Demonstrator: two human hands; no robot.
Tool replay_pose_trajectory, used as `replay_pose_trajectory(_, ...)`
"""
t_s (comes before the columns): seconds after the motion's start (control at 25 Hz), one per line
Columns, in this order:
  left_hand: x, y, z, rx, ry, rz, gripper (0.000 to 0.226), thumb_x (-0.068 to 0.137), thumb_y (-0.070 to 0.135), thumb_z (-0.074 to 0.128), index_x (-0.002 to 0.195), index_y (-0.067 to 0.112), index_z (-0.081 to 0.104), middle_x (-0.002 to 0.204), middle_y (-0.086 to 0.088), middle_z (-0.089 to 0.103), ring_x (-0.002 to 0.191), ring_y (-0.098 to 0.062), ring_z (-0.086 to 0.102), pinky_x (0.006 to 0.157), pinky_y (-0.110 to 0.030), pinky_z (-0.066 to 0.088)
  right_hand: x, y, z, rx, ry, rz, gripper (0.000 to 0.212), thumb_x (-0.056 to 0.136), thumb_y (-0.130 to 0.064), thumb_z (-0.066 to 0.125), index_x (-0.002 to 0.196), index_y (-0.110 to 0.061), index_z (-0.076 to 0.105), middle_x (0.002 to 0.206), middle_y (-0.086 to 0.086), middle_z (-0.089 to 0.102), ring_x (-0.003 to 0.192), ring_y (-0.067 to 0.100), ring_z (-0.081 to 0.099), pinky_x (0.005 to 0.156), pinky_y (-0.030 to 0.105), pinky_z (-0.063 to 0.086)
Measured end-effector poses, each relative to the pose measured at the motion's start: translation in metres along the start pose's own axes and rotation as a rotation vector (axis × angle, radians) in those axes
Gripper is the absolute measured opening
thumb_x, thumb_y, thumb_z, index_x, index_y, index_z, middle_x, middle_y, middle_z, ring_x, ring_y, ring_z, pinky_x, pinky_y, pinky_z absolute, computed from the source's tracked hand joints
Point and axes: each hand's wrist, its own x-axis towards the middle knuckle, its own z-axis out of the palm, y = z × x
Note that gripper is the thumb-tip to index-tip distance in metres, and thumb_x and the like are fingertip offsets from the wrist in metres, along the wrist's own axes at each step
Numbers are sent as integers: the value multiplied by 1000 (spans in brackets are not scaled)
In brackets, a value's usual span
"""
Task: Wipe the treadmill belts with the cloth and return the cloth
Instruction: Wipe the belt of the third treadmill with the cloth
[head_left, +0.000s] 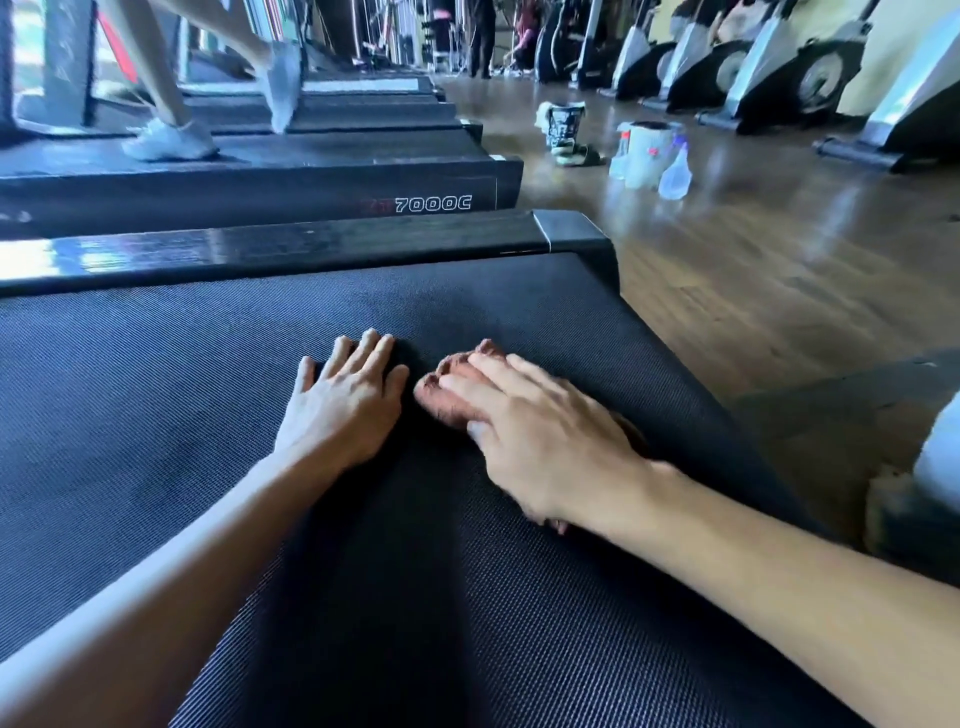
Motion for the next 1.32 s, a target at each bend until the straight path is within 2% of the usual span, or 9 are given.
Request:
replay_pose_trajectory(0.2,-4,4,-5,-30,15,17,54,102,46,21,153,29,17,161,13,8,148,-10,1,119,-42,-2,92,35,8,-9,-117,237,53,96,-27,44,147,-38,34,157,-8,27,140,22,27,114,38,23)
replay_pose_trajectory(0.4,4,-3,-10,-66,117,47,41,99,42,34,140,37,40,151,14,35,140,-13,25,112,-42,15,35,-1,10,40,20,69,52,97,-26,45,147,-37,35,157,-10,27,141,17,23,114,32,17)
replay_pose_trajectory(0.48,19,-8,-11,-64,149,16,36,98,39,39,133,35,47,142,7,44,132,-18,32,107,-44,20,56,11,15,25,10,79,50,97,-26,44,145,-38,37,156,-11,28,141,17,24,113,32,19)
replay_pose_trajectory(0.64,38,-11,-6,3,76,-54,47,99,47,27,141,29,37,151,4,32,141,-18,20,112,-49,12,146,37,28,-11,-103,291,53,85,-12,53,136,-24,44,145,2,38,134,27,33,108,40,29)
replay_pose_trajectory(0.76,40,-14,-1,19,39,-40,57,101,51,20,152,26,22,160,6,16,148,-14,5,118,-47,0,161,34,31,-16,-104,369,53,81,-10,51,133,-19,44,143,5,39,132,29,33,106,42,30)
replay_pose_trajectory(1.0,40,-15,2,37,-9,-24,62,100,53,16,154,24,11,163,2,4,149,-16,-3,119,-48,-1,119,29,34,-55,-11,161,48,90,-23,46,138,-31,42,147,-3,37,134,25,33,106,41,30)
replay_pose_trajectory(1.12,39,-15,4,31,-5,-21,62,100,54,15,154,25,9,163,2,1,149,-15,-5,119,-48,-3,171,56,31,-41,-123,370,49,84,-12,47,131,-23,46,144,2,40,132,29,36,104,44,31)
replay_pose_trajectory(1.2,41,-15,4,34,-3,-29,62,100,53,14,154,25,9,163,2,1,149,-15,-5,119,-48,-2,195,49,38,-98,-84,510,48,84,-11,46,131,-18,49,142,7,43,132,31,37,104,43,32)
replay_pose_trajectory(1.32,43,-17,6,53,-17,-26,62,100,53,14,154,25,8,163,1,1,149,-17,-4,119,-50,-1,207,27,58,4,-111,260,41,85,-26,47,124,-31,58,125,3,56,114,28,52,92,33,41)
